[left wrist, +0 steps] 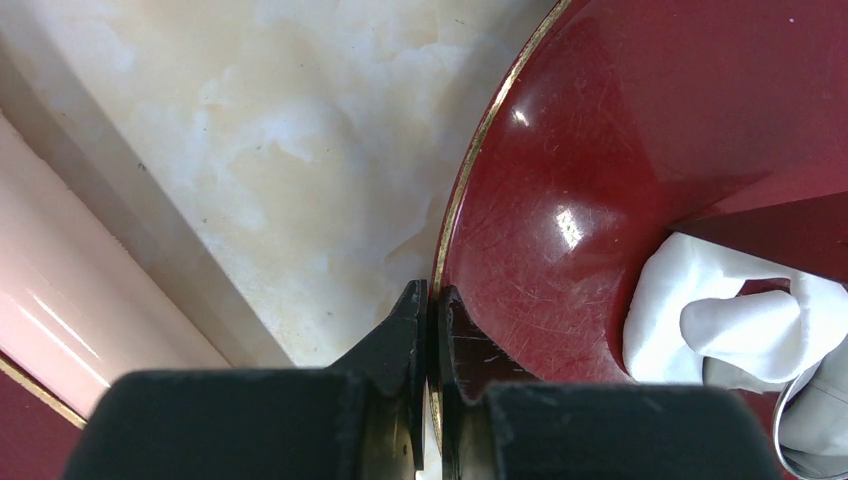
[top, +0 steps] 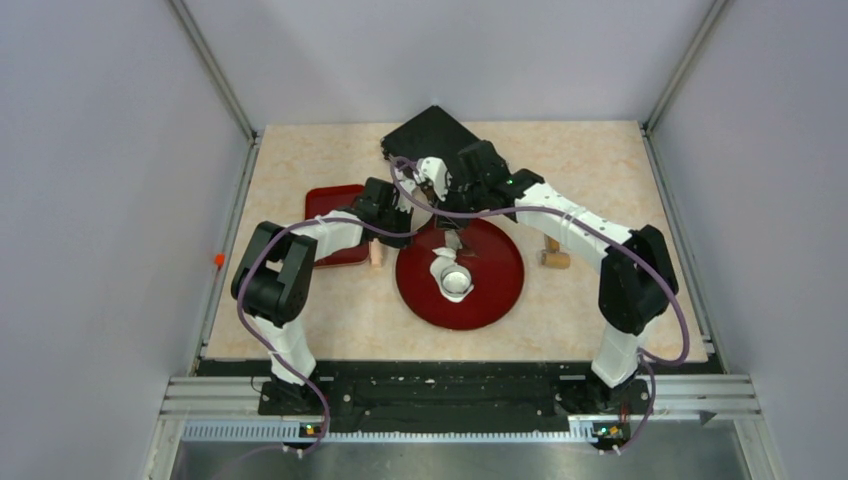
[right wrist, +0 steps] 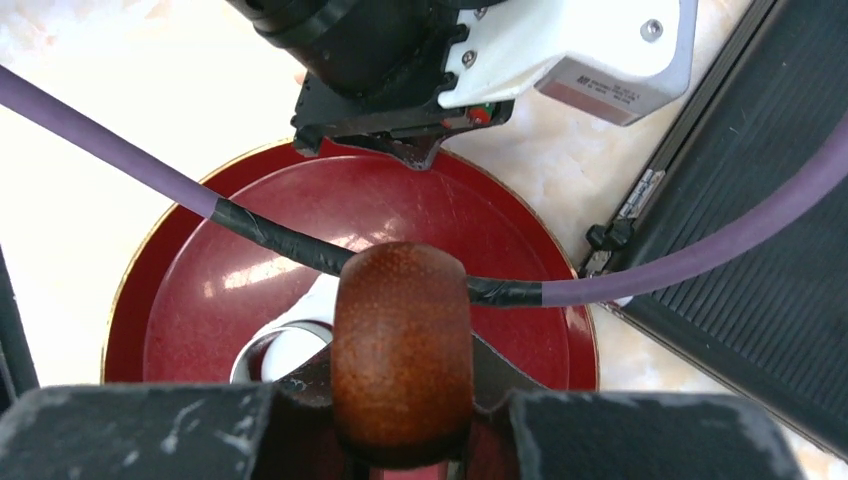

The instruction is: Roll out the dumpling wrappers from the dough

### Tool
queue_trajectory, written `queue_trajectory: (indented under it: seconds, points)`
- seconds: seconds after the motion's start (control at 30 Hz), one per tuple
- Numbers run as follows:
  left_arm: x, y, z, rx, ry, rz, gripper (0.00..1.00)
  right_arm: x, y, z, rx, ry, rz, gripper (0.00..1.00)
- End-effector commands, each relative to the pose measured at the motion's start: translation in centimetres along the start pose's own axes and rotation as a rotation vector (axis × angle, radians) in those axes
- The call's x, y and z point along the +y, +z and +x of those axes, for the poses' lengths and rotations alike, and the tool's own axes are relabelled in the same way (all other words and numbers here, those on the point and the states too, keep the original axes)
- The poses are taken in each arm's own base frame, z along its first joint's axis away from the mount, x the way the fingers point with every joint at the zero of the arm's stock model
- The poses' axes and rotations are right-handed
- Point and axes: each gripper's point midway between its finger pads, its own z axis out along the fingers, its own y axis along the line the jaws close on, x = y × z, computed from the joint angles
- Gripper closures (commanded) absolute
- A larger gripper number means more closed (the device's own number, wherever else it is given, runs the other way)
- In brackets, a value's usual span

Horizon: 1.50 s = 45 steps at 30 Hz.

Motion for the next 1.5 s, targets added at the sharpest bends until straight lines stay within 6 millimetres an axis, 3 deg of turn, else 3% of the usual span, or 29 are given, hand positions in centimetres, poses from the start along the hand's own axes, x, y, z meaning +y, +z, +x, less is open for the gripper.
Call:
queue_trajectory:
  seconds: [0.0,0.73,1.03,1.47]
  points:
    - [1.0,-0.9,-1.3,-0.053,0.013,-0.051,1.0,2.0,0.5,-1.0,0.006,0.052,-0.148,1.0]
    - [1.1,-0.9,-1.2,-0.056,0.013,-0.051,1.0,2.4,2.1,-4.2,-0.071,0.09,-0.355,1.0]
    - [1.1,-1.0,-1.3,-0.059,0.013,-0.051,1.0,0.8,1.5,-6.8,-0.184,0.13,-0.336,1.0]
    - [1.0,-1.0,-1.3,-0.06,0.013,-0.052,1.0,-1.7,1.7,-5.4,-0.27,0.286,-0.301,1.0]
